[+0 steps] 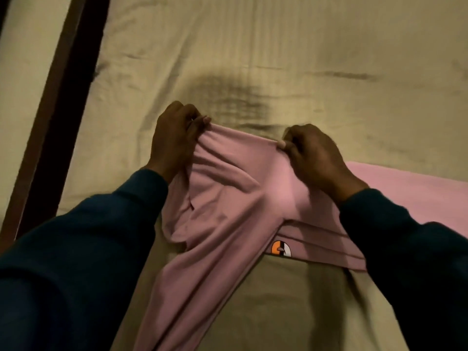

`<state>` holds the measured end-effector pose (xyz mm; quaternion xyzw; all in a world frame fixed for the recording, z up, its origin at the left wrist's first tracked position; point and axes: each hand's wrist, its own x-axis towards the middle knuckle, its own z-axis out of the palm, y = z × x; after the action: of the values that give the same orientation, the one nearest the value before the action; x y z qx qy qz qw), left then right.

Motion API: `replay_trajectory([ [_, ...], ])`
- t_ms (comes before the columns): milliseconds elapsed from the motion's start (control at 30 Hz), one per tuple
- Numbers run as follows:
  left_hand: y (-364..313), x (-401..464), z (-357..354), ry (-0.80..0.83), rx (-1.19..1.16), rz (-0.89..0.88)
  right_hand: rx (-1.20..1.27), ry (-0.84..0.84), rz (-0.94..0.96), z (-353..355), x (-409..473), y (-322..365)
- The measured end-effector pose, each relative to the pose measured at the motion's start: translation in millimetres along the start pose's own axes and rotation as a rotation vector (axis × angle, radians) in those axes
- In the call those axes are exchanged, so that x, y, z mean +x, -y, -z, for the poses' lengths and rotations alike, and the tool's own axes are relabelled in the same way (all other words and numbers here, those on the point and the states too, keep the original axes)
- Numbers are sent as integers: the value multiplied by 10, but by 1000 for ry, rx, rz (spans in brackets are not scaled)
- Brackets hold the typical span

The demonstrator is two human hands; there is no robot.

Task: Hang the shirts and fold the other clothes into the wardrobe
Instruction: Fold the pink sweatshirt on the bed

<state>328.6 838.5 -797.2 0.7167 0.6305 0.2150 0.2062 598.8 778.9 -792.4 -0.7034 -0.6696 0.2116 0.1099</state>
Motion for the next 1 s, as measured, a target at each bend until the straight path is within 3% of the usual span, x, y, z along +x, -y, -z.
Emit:
replay_trajectory([
  [67,-33,-25,-27,-70,-49,73,-193,-186,-12,-41,-79,33],
  [133,-158,-149,-73,-184,62,37,-177,-297,-6,-113,-237,175],
  [233,-160,-326,-142,-126,52,-253,-169,-148,127,-385,-494,273],
  [333,198,-322,-27,-58,-217,-93,-215,-68,138,-540,-556,233],
  [433,353,-240,89,-10,-208,11,-221,-95,122,-553,-527,238],
  [567,286,-133,142,77,-469,121,-247,-115,123,-571,-546,246],
  [833,313,-160,153,203,-566,50,-246,-172,119,-637,-537,217],
  [1000,408,-24,56,-145,-519,234,-237,-184,124,-676,-532,194],
])
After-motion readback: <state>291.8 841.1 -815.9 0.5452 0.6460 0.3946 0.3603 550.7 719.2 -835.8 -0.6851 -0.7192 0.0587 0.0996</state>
